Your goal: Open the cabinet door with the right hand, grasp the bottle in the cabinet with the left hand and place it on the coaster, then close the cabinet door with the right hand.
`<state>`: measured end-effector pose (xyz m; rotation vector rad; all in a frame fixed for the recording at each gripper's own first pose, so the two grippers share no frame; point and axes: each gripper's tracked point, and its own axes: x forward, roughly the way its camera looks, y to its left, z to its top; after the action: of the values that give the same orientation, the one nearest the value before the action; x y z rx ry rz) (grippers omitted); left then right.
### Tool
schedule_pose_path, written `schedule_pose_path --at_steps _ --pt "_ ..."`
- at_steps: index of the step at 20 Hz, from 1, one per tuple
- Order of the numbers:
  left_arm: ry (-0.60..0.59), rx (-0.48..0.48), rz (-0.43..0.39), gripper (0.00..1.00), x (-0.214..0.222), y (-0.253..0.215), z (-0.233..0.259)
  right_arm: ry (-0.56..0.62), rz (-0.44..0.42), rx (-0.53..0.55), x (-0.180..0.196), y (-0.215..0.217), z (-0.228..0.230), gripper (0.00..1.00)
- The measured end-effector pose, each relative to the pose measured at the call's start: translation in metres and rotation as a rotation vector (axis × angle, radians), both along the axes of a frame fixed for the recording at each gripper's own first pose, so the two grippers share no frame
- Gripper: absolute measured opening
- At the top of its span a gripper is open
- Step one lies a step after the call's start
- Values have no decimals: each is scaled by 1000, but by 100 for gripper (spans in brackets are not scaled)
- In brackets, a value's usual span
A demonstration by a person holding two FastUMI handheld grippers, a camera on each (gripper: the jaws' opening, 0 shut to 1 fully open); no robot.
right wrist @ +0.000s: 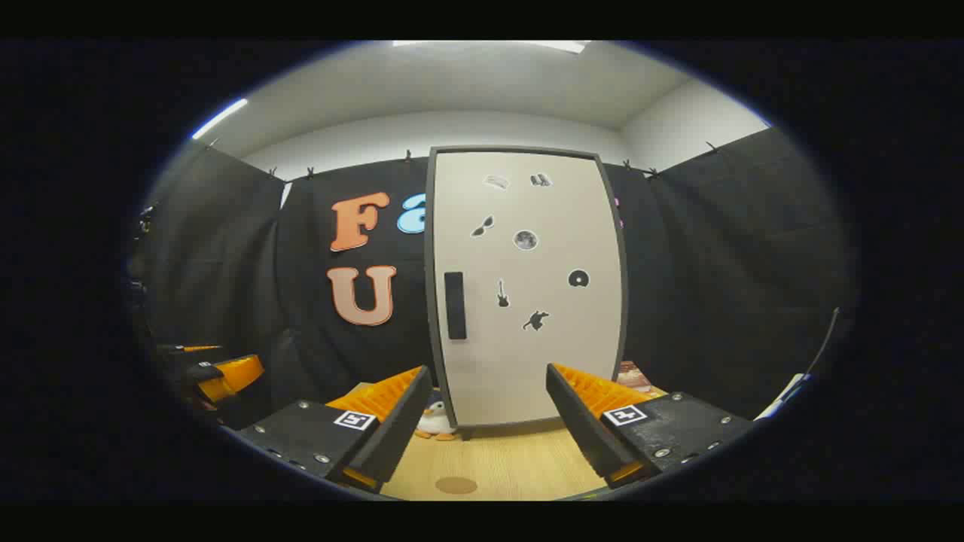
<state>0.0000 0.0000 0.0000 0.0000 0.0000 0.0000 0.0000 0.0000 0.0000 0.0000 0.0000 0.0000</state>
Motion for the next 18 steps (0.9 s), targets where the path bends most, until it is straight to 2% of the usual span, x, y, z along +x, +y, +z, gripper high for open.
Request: schedule_pose_path --at_steps 1,9,18 --pt "2 1 0 97 0 0 0 -2 4 -5 0 2 1 94" --pt "-15 12 -7 97 5 0 4 5 18 8 8 9 2 94" --pt "-19 6 -53 97 18 -4 8 7 -19 -20 16 9 2 94"
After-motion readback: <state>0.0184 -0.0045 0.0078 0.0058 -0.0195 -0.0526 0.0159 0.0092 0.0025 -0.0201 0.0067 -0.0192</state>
